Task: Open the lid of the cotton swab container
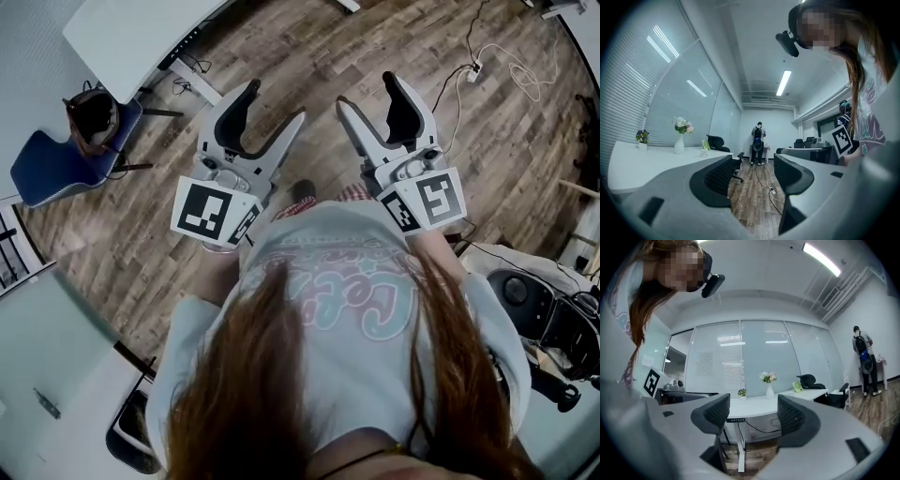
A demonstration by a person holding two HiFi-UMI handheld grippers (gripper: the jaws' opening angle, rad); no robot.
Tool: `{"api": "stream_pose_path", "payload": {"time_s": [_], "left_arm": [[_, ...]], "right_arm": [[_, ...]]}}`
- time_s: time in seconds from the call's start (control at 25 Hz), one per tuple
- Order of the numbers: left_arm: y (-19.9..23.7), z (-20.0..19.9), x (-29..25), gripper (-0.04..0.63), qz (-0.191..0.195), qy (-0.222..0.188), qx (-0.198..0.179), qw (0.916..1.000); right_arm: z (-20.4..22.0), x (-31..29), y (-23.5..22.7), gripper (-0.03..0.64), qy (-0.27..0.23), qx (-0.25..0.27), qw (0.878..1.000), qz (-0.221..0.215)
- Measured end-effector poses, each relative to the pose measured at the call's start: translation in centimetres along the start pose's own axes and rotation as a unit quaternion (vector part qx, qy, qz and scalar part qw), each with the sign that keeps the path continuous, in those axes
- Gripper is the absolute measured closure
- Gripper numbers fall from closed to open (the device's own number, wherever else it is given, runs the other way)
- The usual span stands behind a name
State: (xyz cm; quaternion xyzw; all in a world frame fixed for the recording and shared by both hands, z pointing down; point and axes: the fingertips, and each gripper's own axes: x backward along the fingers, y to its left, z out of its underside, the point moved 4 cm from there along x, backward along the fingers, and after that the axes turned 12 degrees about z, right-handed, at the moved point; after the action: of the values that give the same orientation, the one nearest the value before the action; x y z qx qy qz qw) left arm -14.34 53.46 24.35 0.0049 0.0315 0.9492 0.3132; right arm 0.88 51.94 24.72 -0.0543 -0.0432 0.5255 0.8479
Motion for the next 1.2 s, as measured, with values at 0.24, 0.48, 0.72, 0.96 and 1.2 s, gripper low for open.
{"api": "stream_pose_path", "payload": {"time_s": [0.24, 0.48, 0.72, 0.96, 1.2], "left_arm": [[1.1, 0.6, -0.5, 0.345, 0.023, 0.003, 0.005, 0.9997], [1.2, 0.9, -2.4, 0.345, 0.033, 0.004, 0.003, 0.9995], [3.6, 0.7, -4.5, 0.345, 0.022, 0.010, 0.000, 0.9997], [7.3, 0.6, -8.1, 0.345, 0.012, 0.019, -0.004, 0.9997], [10.6, 0.1, -11.8, 0.345, 0.010, 0.012, -0.008, 0.9999]], "right_arm": [[-0.2, -0.1, 0.3, 0.316, -0.001, 0.003, 1.000, 0.017], [0.4, -0.3, -1.5, 0.314, 0.008, 0.010, 0.999, 0.029], [0.5, -3.4, -3.4, 0.314, 0.009, 0.012, 1.000, 0.018], [0.2, -7.7, -6.1, 0.316, 0.006, 0.019, 1.000, 0.003], [-0.3, -11.9, -9.9, 0.316, 0.001, 0.018, 1.000, 0.009]]}}
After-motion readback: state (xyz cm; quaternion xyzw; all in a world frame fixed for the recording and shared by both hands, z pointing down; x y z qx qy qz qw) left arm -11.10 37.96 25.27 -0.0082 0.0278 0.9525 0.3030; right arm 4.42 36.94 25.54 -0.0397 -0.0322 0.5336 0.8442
